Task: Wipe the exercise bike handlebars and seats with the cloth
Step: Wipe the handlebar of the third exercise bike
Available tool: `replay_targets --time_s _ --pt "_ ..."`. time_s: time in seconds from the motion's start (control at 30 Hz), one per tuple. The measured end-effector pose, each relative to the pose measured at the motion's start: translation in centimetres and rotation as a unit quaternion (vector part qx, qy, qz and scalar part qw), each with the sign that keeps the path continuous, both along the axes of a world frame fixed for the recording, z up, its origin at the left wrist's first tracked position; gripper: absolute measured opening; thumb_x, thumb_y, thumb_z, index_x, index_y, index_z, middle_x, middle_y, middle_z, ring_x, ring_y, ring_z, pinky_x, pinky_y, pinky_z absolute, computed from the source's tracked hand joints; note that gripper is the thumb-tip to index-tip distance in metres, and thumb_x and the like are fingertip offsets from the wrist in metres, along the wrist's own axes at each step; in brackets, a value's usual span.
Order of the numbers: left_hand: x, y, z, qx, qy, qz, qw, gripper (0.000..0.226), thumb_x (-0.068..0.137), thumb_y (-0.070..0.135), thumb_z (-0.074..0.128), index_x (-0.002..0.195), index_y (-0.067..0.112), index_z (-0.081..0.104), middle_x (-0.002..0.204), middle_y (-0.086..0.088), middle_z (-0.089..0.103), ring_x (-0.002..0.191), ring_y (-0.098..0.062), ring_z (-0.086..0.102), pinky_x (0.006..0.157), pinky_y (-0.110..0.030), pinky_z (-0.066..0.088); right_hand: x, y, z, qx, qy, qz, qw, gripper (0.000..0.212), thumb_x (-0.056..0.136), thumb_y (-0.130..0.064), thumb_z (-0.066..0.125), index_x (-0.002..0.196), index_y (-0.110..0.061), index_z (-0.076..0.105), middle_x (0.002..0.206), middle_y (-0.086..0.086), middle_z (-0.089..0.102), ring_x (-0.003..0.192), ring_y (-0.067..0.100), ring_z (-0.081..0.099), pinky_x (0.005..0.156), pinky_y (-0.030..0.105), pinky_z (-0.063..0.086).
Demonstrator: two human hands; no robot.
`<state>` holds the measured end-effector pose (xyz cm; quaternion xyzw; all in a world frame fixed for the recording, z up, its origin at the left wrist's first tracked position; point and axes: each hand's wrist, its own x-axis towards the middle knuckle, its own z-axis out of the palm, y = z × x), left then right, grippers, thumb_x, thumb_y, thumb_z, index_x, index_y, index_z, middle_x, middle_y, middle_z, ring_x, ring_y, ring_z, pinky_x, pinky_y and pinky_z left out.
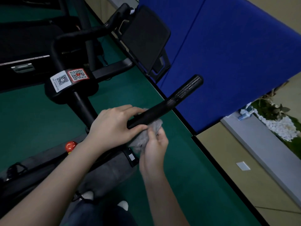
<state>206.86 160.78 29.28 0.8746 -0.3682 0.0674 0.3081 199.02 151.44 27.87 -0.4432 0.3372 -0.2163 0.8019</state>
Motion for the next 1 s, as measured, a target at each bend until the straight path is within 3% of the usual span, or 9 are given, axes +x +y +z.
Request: replay_targets --time_s 0.07,0.17,0.33,0.5,0.63,0.8,1.0 --pt "0.0 0.0 0.1 0.003 0.001 -0.001 1.000 0.050 0.080 0.067 0.044 0.117 0.038 0.060 0.095 0.017 0.064 0.078 -0.010 0.064 0.055 -0.029 0.050 -0.3 0.4 -0.1 0.020 -0.001 0.020 1.000 0.028 0.098 0.003 0.042 0.114 -0.005 0.063 0.101 0.011 0.073 0.094 0.022 0.070 0.077 0.032 0.055" --pt "0.1 0.0 0.2 0.008 0.000 -0.004 1.000 0.053 0.081 0.068 0.041 0.121 0.038 0.058 0.094 0.017 0.062 0.079 -0.010 0.064 0.054 -0.027 0.048 0.0 -0.1 0.2 0.049 -0.003 0.009 0.999 0.028 0.097 0.004 0.042 0.115 -0.001 0.062 0.105 0.018 0.070 0.098 0.029 0.068 0.089 0.043 0.055" --pt "-0.1 0.0 0.0 0.016 -0.001 -0.008 1.000 0.050 0.082 0.067 0.041 0.120 0.036 0.055 0.094 0.015 0.060 0.079 -0.015 0.066 0.056 -0.035 0.053 1.1 -1.2 1.0 0.049 -0.001 -0.100 0.994 0.027 0.099 -0.003 0.046 0.124 -0.007 0.055 0.114 0.016 0.068 0.104 0.028 0.067 0.097 0.050 0.051" --pt "0.0 0.0 0.0 0.022 -0.006 -0.013 1.000 0.051 0.083 0.063 0.039 0.119 0.032 0.056 0.096 0.013 0.061 0.074 -0.017 0.066 0.053 -0.033 0.051 2.1 0.8 -0.1 -0.072 0.026 -0.223 0.972 0.019 0.096 -0.012 0.056 0.113 -0.006 0.062 0.109 0.016 0.069 0.102 0.031 0.067 0.092 0.057 0.051" --pt "0.1 -0.1 0.0 0.010 -0.022 -0.014 1.000 0.051 0.083 0.062 0.040 0.115 0.028 0.060 0.092 0.012 0.062 0.066 -0.017 0.065 0.048 -0.030 0.047 2.0 0.8 0.2 -0.137 0.040 -0.273 0.952 0.017 0.094 -0.013 0.059 0.104 -0.001 0.067 0.098 0.014 0.072 0.094 0.030 0.069 0.085 0.050 0.056" --pt "0.2 -0.1 -0.1 -0.005 -0.025 -0.021 0.999 0.046 0.083 0.059 0.046 0.112 0.026 0.062 0.085 0.011 0.060 0.059 -0.016 0.062 0.045 -0.028 0.046 3.5 -2.0 1.5 -0.169 0.031 -0.314 0.934 0.013 0.096 -0.010 0.056 0.100 -0.003 0.066 0.085 0.000 0.068 0.077 0.005 0.066 0.070 0.021 0.054" --pt "0.2 -0.3 -0.2 -0.010 -0.043 -0.012 0.999 0.045 0.081 0.055 0.043 0.107 0.024 0.064 0.082 0.009 0.061 0.054 -0.018 0.062 0.043 -0.028 0.045 3.7 -0.6 0.7 -0.138 0.008 -0.290 0.947 0.013 0.096 -0.015 0.057 0.101 -0.008 0.066 0.098 0.010 0.069 0.092 0.023 0.066 0.084 0.038 0.057"
